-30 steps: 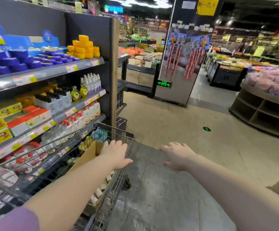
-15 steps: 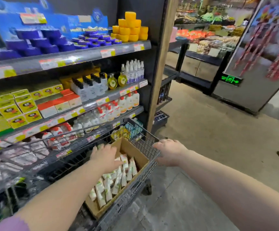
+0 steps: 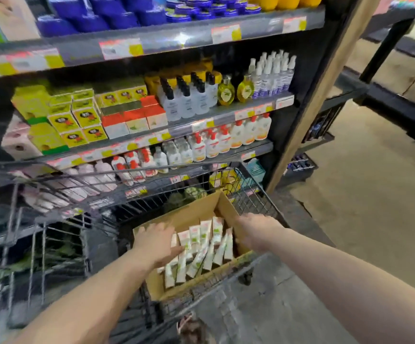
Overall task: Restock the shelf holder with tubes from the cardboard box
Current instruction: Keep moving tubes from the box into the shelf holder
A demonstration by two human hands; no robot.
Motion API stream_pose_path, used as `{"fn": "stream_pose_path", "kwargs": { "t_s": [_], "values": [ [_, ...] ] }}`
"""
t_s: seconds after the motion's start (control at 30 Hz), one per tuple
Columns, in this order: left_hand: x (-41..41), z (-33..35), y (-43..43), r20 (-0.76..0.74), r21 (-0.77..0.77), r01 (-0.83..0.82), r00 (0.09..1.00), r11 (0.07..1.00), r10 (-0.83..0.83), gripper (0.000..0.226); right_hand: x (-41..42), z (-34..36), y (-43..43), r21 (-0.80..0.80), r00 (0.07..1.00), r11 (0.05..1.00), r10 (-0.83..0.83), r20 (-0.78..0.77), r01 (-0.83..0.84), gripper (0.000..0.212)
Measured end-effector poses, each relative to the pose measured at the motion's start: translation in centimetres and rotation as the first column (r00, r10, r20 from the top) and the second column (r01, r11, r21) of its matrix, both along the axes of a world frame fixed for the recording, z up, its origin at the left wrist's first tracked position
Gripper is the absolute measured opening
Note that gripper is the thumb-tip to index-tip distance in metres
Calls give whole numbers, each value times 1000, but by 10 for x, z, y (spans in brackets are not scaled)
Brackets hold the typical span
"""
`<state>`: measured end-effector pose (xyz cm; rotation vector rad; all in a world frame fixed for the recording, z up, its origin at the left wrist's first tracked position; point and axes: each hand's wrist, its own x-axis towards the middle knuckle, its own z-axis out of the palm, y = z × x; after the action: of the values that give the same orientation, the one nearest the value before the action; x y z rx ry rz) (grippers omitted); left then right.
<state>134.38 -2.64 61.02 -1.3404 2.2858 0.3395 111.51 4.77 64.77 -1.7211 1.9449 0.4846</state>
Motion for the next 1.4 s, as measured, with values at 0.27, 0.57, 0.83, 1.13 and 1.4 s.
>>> {"fn": "stream_pose_path", "kwargs": {
  "t_s": [0.27, 0.57, 0.83, 1.13, 1.4],
  "values": [
    [-8, -48, -41, -49, 137, -55, 997, 989, 62, 60, -19, -48, -57, 96, 994, 990, -108, 27, 105, 48],
    [-37, -120, -51, -71, 403, -151, 978, 903, 195, 56, -33, -135, -90, 258, 982, 957, -160, 101, 129, 47],
    [-102, -197, -45, -131, 567, -230, 923, 791, 362, 66, -41, -225, -117, 378, 961, 907, -249, 123, 187, 44],
    [-151, -281, -39, -134, 659, -352, 815, 665, 564, 59, -46, -299, -119, 423, 904, 856, -395, 163, 298, 46],
    [-165, -320, -28, -114, 539, -405, 834, 738, 540, 39, -37, -332, -111, 375, 710, 707, -686, 159, 599, 45]
  ]
}}
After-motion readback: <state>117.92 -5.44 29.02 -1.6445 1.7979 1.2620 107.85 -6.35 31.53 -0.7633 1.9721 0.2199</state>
